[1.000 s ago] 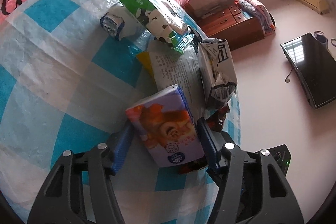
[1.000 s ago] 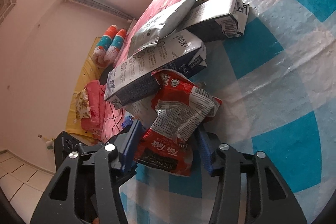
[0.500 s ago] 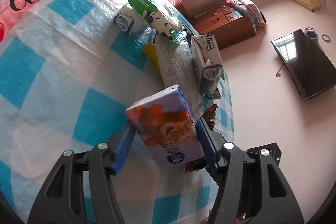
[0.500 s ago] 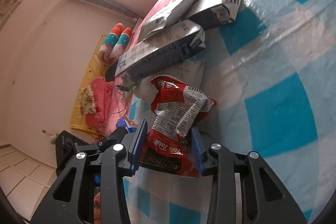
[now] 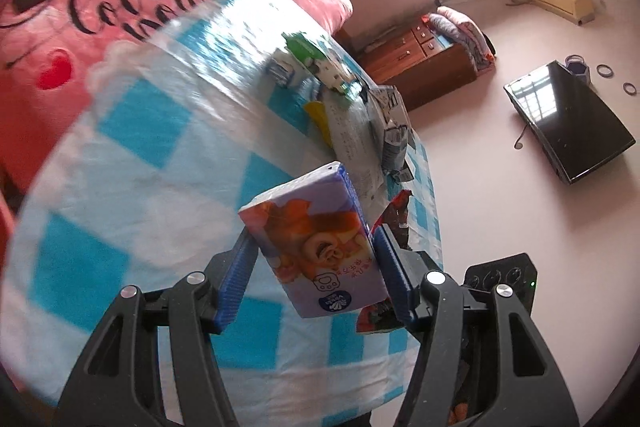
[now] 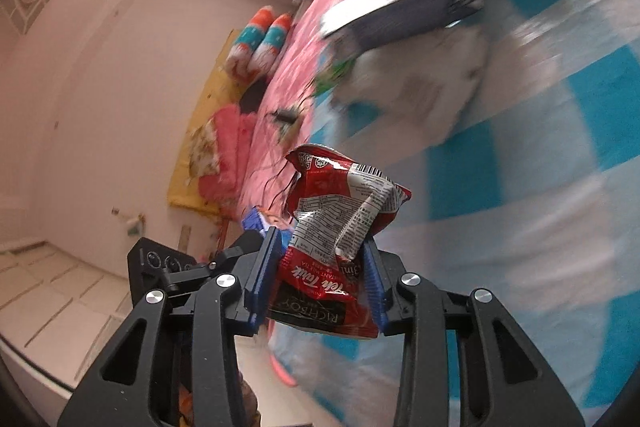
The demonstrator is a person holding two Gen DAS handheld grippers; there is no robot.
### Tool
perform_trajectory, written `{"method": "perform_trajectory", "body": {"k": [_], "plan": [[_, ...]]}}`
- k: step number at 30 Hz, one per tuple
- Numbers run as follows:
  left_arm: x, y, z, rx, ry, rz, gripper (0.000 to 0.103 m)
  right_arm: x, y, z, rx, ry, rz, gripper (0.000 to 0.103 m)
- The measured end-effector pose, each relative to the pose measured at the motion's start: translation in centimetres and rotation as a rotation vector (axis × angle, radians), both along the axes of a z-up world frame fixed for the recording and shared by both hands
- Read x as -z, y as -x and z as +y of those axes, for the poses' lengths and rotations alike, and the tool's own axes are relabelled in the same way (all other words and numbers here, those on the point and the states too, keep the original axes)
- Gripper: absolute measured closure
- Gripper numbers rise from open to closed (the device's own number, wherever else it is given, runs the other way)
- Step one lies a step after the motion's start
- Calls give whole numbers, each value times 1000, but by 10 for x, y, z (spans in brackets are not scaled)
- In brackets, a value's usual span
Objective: Collect trash
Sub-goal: 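Carry both items to the orange bucket and open both tools to drop them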
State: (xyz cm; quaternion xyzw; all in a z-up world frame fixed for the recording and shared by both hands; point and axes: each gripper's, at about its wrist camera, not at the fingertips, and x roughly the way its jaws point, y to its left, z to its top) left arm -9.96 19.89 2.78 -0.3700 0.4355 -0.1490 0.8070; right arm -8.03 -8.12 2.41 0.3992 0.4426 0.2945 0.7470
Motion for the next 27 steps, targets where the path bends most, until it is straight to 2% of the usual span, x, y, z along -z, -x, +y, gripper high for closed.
{"method": "perform_trajectory", "body": {"k": [5,10,15,23,24,25,26,27], "plan": [[-6,38,41,-71,-26,-14,42,-11,5,56,-131,24,-21,63],[-6,77,89,-170,-91,-11,42,-13,14,125,-280,63,-34,63],[10,113,138,-268,-147,40,42,-11,29,190,-430,101,-51,63],[46,154,198,-410,-248,133,41,-5,46,270,-585,153,-51,60],[49,156,201,-417,-270,144,41,-2,47,277,-595,163,-47,57],[52,159,206,-432,-308,155,37,1,50,279,-597,166,-39,46],[53,161,208,-441,-337,158,29,3,50,281,-588,167,-35,41],[53,163,210,-451,-367,158,26,2,50,279,-580,172,-41,33]]}}
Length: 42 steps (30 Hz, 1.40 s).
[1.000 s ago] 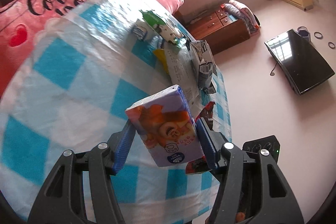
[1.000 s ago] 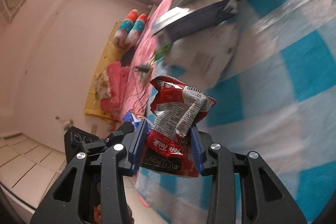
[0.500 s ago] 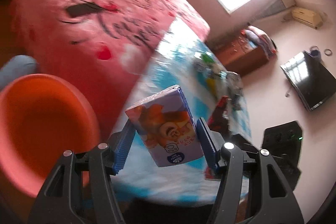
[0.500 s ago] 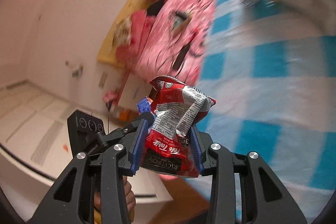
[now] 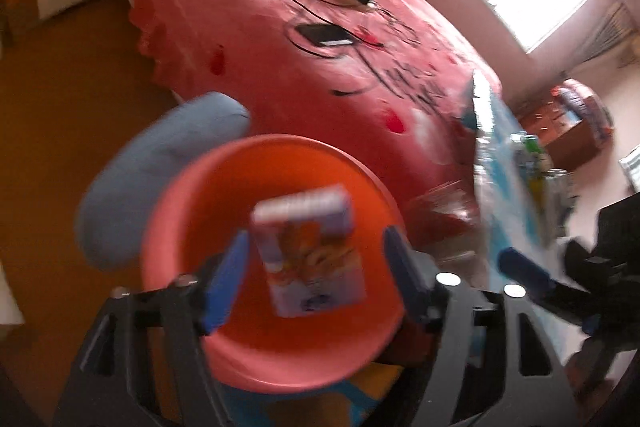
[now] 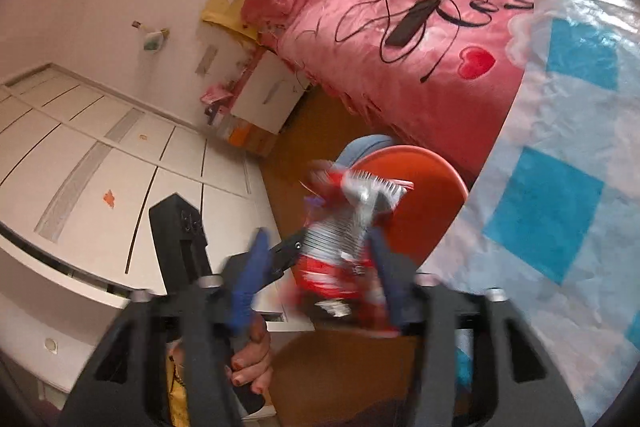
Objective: Collect trash
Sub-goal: 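Carry both items to the orange bucket and open both tools to drop them, then return both tools to the table and reach into the remaining trash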
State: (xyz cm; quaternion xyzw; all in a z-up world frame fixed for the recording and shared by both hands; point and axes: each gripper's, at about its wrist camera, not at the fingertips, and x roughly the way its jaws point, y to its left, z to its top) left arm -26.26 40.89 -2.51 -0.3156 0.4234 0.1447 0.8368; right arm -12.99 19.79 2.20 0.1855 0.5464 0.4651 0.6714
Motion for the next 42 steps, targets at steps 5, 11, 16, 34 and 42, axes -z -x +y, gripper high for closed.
{"method": "perform_trajectory", "body": {"k": [5,11,16,34,42], "plan": [[0,3,4,-7,-179,37,18,-8,-3,-16,68,46,-84,24],[-3,-2,-2,24,-212,26,17,-15,-10,-51,197,99,-188,15],[-9,-14,-18,75,-241,22,17,-20,-9,-77,281,150,-257,15],[-46,-59,-96,268,-319,-59,17,-16,-3,-145,442,222,-310,15],[-60,-75,-130,341,-343,-75,17,-20,-2,-184,513,215,-328,15]]}}
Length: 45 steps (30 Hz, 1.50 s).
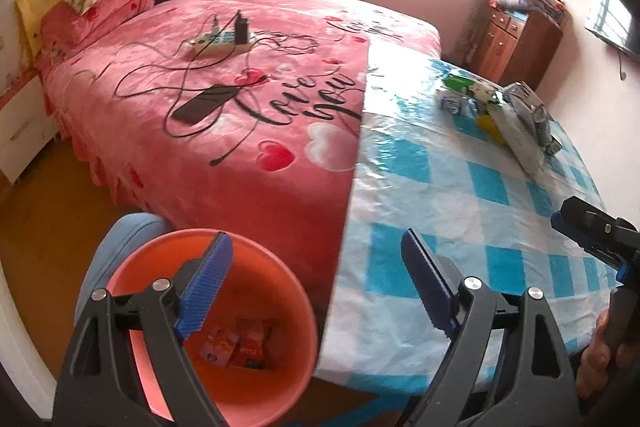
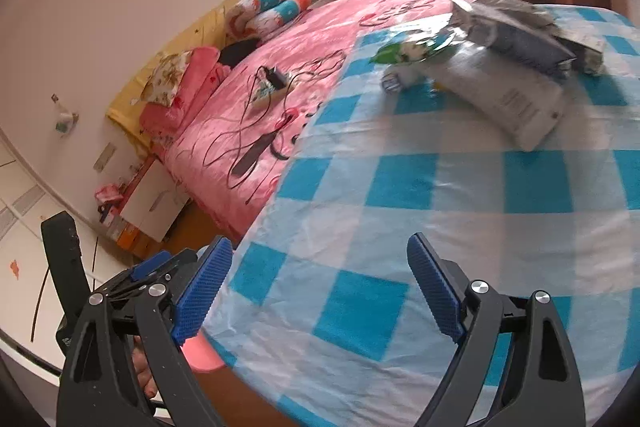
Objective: Collect trash
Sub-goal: 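Return both tools to the table and reach into the remaining trash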
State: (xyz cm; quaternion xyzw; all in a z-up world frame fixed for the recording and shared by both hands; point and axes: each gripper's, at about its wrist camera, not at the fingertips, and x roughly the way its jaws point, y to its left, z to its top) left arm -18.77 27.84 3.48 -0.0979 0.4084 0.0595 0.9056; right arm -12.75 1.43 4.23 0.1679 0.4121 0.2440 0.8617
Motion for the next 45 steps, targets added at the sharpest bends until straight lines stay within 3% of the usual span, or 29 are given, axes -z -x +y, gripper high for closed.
{"method": "perform_trajectory", "body": {"k": [9,15,23,29,35,41,45], "plan": [[-18,-31,-34,51,17,-6,17,-7,-5,-47,74,1,-2,15],[-35,-88,-57,78,70,-21,17,-19,-30,-102,163,-7,13,15],[-56,-195,-95,103,63,-37,17,-43,-108,-178,236,-31,42,15],[-50,-284,-124,116,57,4,17,-40,-200,-225,269,-64,146,15],[-29,-349,-140,122,70,77,17,-32,-274,-234,260,-32,179,15],[-6,-384,-146,133,103,151,18,-12,-327,-209,178,80,192,15],[12,-398,-149,134,146,209,31,8,-352,-188,109,133,224,19]]}}
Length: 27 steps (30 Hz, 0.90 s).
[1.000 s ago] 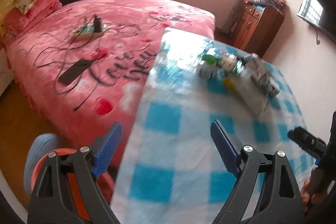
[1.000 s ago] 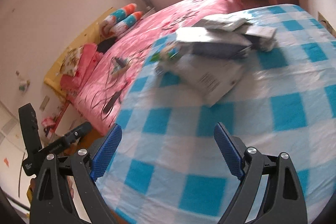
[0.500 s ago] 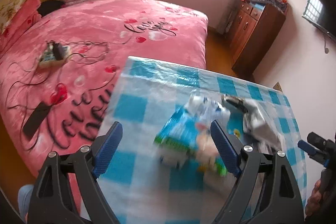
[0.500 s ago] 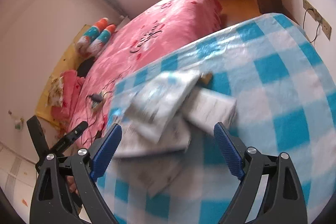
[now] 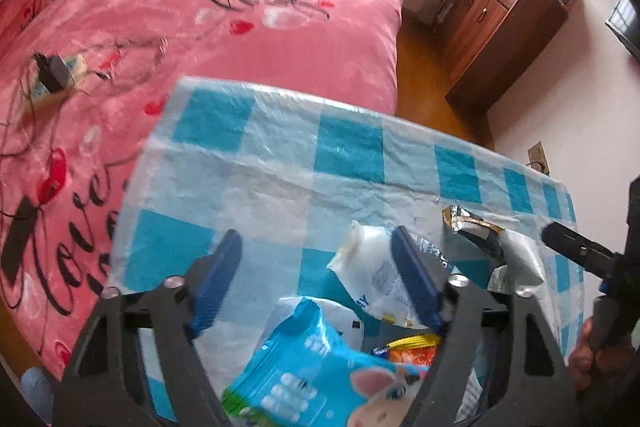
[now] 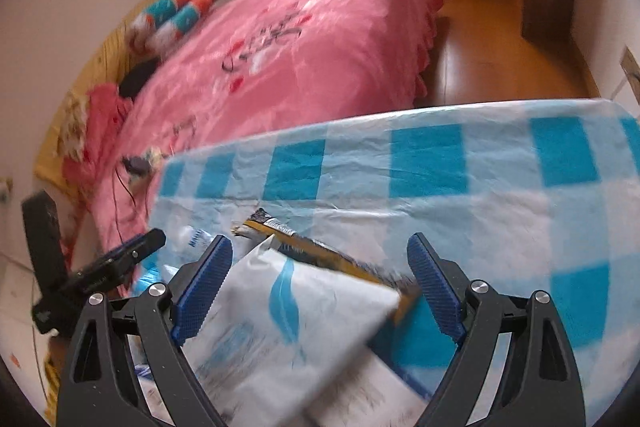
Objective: Collect trash
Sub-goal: 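Return both tools to the table and reach into the remaining trash, then grasp the blue cartoon snack bag with left tool while right tool grasps white milk carton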
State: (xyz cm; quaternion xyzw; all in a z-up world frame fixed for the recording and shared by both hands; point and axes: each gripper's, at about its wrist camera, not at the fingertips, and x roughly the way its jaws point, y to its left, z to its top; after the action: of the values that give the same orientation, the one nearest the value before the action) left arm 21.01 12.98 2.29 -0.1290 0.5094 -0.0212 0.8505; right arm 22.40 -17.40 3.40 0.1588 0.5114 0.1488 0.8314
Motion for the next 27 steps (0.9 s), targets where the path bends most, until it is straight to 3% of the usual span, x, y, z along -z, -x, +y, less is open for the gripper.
{"method": "perform_trajectory", "body": {"k": [7,12,19,27], "plan": [[13,-7,-6,12,103,16,49,18,-13,16,-91,-45,25,44],[15,3,-20,49,82,-2,53,21,-2,25,-159,-42,27,53],[15,30,-32,92,107,-16,59,19,34,38,-220,-47,24,58],[14,84,-52,146,131,-20,59,18,93,31,-205,-71,23,58]]}}
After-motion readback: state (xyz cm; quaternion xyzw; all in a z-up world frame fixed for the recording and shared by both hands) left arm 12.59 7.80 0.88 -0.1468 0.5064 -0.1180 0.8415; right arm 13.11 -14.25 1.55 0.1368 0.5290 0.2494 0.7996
